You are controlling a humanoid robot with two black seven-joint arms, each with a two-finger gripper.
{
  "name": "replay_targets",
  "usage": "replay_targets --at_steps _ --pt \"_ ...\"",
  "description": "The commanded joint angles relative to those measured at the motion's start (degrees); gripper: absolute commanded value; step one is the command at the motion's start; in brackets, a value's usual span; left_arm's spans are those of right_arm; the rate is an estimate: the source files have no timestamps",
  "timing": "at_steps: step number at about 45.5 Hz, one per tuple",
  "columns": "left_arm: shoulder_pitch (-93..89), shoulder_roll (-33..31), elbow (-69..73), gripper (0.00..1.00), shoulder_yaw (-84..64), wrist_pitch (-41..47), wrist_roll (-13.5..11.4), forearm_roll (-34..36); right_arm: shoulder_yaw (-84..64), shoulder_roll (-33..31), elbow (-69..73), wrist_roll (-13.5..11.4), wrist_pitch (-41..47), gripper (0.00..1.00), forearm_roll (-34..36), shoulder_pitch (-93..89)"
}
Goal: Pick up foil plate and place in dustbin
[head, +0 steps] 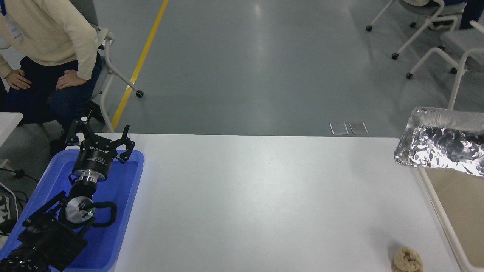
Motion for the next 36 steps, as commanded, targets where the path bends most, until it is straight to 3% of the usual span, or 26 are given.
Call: replay_targets --at_steps 1,17,28,36 --pt "0.0 0.0 0.0 1.00 0.0 0.0 0.0 0.0 11.0 -3.9 -8.0 0.0 -14.0 0.00 1.3 -19.1" --pt "0.0 0.0 0.0 1.00 0.0 0.0 0.0 0.0 50.7 -2.0 -31.7 -0.1 -14.9 0.00 1.0 -59.1" --pt "0.0 0.0 0.0 1.00 0.0 0.0 0.0 0.0 53.9 6.5 -47.2 -0.4 -15.0 0.00 0.5 -67.5" --pt "0.0 0.0 0.0 1.00 0.0 0.0 0.0 0.0 54.8 12.4 -54.6 -2.1 -17.4 0.00 1.2 -70.7"
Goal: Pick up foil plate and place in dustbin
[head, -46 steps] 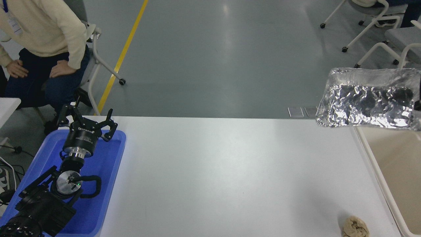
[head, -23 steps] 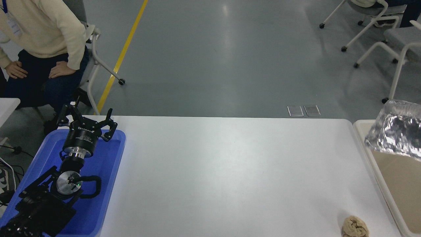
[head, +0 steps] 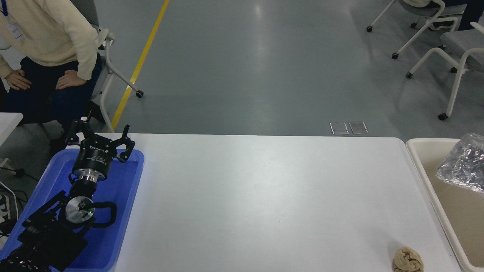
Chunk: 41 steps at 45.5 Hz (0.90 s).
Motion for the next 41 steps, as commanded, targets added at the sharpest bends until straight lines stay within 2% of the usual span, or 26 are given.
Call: replay_targets --at_steps 1,7,13,30,31,32,35,36,37,41 --pt "0.0 0.0 0.0 1.00 0.0 0.0 0.0 0.0 4.6 7.9 -12.6 -1.9 -3.2 0.00 0.4 -9.2" --pt "0.0 0.0 0.0 1.00 0.0 0.0 0.0 0.0 5.8 11.1 -16.1 -3.9 -5.8 0.00 0.5 -12.2" --pt "0.0 0.0 0.0 1.00 0.0 0.0 0.0 0.0 7.2 11.7 -16.2 -5.6 -8.1 0.00 0.5 -12.7" --pt "0.0 0.0 0.0 1.00 0.0 0.0 0.0 0.0 8.4 11.7 -16.1 -5.5 -9.3 0.00 0.9 -13.7" --pt "0.0 0.0 0.0 1.00 0.0 0.0 0.0 0.0 8.4 11.6 -16.1 -5.5 -9.5 0.04 0.9 -13.7" --pt "0.0 0.0 0.0 1.00 0.0 0.0 0.0 0.0 8.4 11.6 -16.2 -5.5 -9.6 0.17 0.9 -13.6" --pt "0.0 0.0 0.0 1.00 0.0 0.0 0.0 0.0 8.4 11.1 -16.3 -5.5 -11.4 0.67 0.9 -13.4" --pt "0.0 0.0 0.0 1.00 0.0 0.0 0.0 -0.1 8.4 11.1 -16.2 -5.5 -12.4 0.81 0.9 -13.2" --pt "0.0 0.0 0.0 1.00 0.0 0.0 0.0 0.0 8.4 11.1 -16.2 -5.5 -13.7 0.89 0.9 -13.2" --pt "0.0 0.0 0.0 1.00 0.0 0.0 0.0 0.0 8.7 11.5 -15.5 -5.5 -16.8 0.92 1.0 -13.5"
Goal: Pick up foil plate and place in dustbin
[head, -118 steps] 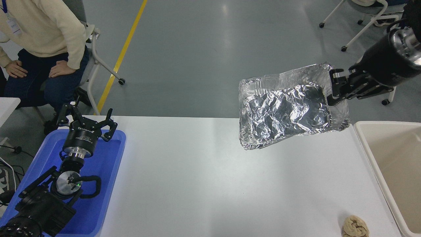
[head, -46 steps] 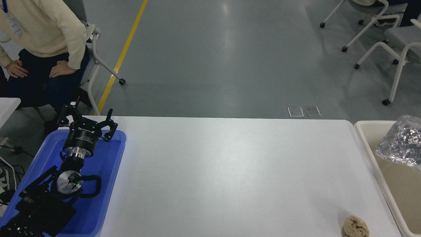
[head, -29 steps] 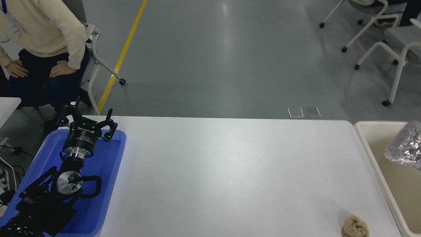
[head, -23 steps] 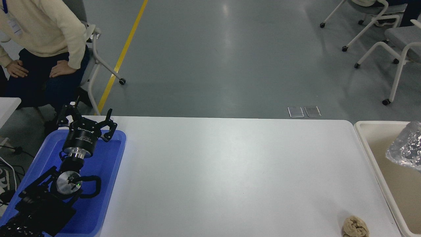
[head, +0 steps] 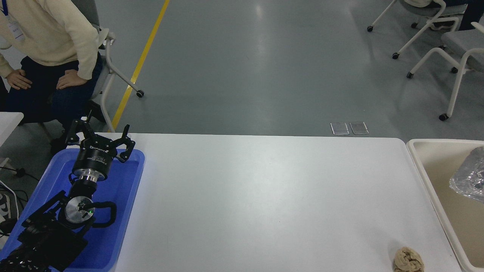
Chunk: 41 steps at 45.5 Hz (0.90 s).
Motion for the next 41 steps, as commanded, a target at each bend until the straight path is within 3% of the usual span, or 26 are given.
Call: replay_targets --at_steps 1,5,17,29,41 --pt "0.0 0.0 0.0 1.00 0.0 0.0 0.0 0.0 0.5 0.3 0.6 0.0 -5.9 0.93 0.1 -0.3" --pt "0.0 0.0 0.0 1.00 0.0 0.0 0.0 0.0 0.5 0.4 1.0 0.0 -5.8 0.99 0.1 0.0" --pt "0.0 0.0 0.0 1.00 0.0 -0.1 0.0 0.0 -0.2 -2.1 12.7 0.0 -5.8 1.00 -1.2 3.9" --pt "0.0 0.0 0.0 1.00 0.0 -0.1 0.0 0.0 -4.0 -12.7 39.0 0.0 -5.6 1.00 -13.9 16.4" --pt "0.0 0.0 0.0 1.00 0.0 -0.1 0.0 0.0 -22.3 -16.1 60.0 0.0 -2.8 1.00 -15.0 36.9"
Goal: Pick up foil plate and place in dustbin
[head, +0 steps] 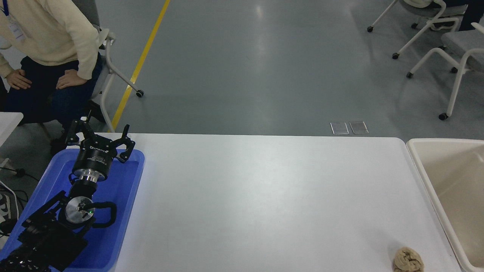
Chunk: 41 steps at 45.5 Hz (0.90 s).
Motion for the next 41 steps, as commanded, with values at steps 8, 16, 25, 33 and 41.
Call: replay_targets --at_steps 8,16,25,33,41 --pt "0.0 0.0 0.0 1.00 -0.1 0.0 0.0 0.0 -26.8 -1.4 28.2 0.0 6.7 1.00 -2.9 31.5" --pt "0.0 0.0 0.0 1.00 0.0 0.0 0.0 0.0 -34.4 3.2 32.3 0.0 16.1 1.00 -2.8 41.4" --pt "0.0 0.0 0.0 1.00 0.0 0.0 0.0 0.0 -35.8 7.7 33.8 0.0 35.4 1.00 -2.4 52.6" --pt "0.0 0.0 0.0 1.00 0.0 0.0 0.0 0.0 -34.9 13.1 33.8 0.0 52.0 1.00 -2.2 60.4" --pt "0.0 0.0 0.0 1.00 0.0 0.0 0.0 0.0 -34.7 17.5 34.5 0.2 52.0 1.00 -2.2 65.3"
